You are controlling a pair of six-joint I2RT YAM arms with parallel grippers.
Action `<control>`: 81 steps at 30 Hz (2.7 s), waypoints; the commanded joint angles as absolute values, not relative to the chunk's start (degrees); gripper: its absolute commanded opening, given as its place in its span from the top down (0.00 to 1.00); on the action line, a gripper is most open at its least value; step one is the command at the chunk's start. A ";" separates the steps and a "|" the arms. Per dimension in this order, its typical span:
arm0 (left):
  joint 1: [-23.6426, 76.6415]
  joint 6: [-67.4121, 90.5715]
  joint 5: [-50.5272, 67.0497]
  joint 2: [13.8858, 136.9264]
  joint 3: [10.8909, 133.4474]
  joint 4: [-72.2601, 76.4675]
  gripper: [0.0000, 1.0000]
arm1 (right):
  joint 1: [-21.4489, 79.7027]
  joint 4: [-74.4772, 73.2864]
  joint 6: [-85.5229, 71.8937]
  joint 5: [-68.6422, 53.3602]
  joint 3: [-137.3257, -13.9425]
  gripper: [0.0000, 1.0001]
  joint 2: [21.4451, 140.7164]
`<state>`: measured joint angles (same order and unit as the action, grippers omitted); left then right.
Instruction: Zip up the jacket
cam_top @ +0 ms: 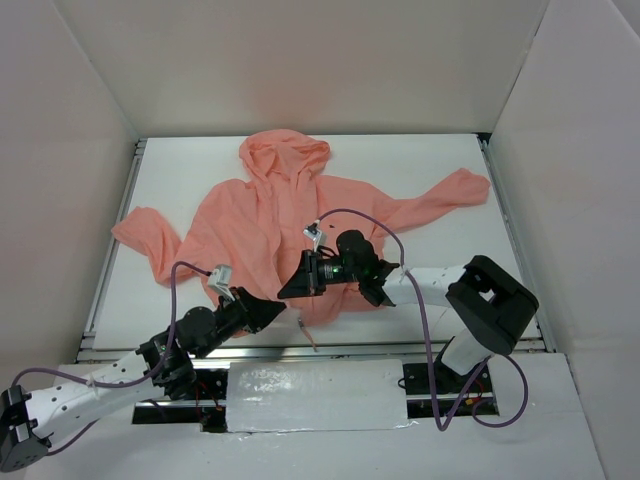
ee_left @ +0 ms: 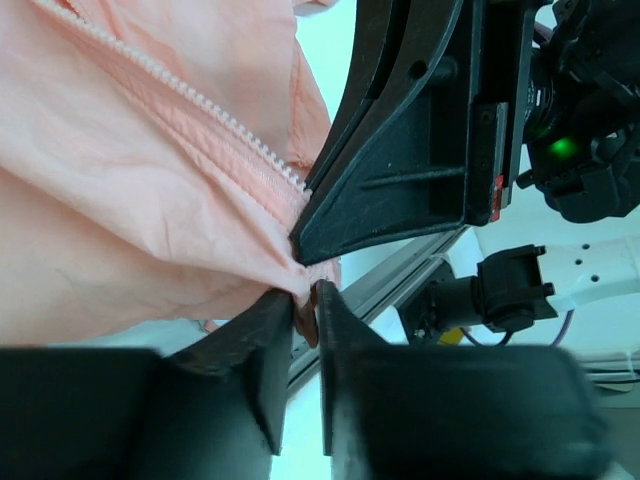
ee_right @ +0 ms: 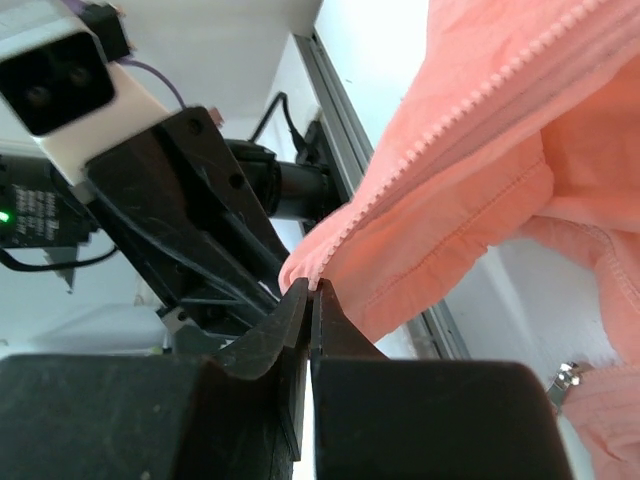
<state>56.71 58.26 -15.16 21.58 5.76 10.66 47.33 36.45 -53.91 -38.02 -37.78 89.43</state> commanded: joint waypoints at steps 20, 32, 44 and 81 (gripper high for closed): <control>56.69 54.49 -10.99 26.63 5.80 20.83 0.56 | 47.72 30.15 -48.07 -39.20 -39.99 1.00 87.28; 56.69 54.23 -9.49 26.81 4.48 23.03 0.67 | 47.29 28.48 -47.72 -39.73 -42.19 1.00 87.98; 56.69 54.23 -10.46 25.40 3.78 21.88 0.90 | 46.85 27.07 -47.02 -40.69 -42.89 1.00 88.42; 56.60 59.06 -30.06 25.76 38.23 -44.73 1.00 | 64.34 -28.74 -35.15 15.38 -58.36 0.40 92.72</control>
<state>56.66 60.03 -27.33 27.44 36.07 -39.33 63.90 -26.79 -32.42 11.81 -55.42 91.53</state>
